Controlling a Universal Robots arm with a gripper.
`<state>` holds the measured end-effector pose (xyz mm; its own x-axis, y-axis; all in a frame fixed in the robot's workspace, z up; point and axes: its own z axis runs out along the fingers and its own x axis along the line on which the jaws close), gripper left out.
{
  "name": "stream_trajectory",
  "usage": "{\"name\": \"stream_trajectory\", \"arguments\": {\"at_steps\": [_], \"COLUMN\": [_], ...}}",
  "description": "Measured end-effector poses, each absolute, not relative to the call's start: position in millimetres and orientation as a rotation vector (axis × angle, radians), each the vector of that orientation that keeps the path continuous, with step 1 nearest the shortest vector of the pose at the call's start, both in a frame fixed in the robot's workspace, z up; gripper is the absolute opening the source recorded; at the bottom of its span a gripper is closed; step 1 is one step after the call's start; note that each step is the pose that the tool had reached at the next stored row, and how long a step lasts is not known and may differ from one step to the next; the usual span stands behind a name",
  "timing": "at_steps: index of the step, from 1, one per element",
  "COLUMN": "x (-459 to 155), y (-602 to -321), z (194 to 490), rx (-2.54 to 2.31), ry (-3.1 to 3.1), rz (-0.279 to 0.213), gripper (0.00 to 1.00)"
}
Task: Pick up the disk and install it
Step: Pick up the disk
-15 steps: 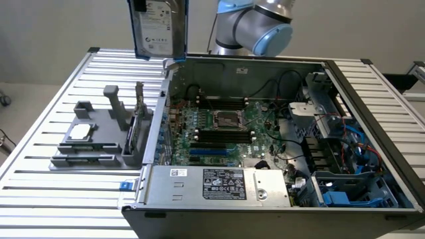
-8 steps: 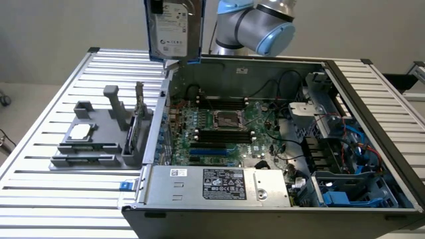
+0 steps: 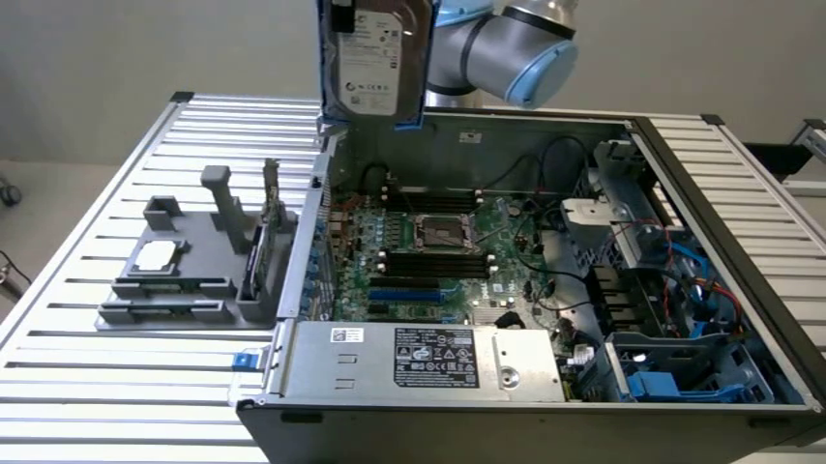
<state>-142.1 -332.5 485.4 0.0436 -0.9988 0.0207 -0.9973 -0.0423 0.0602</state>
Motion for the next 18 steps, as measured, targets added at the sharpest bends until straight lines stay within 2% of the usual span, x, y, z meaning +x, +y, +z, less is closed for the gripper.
{"name": "stream_trajectory", "arguments": {"at_steps": [18], "x": [-79], "y": [-372], "z": [485], "rx": [2.224], "ry": [-2.131], "rz": [-0.047], "gripper": [0.33]}}
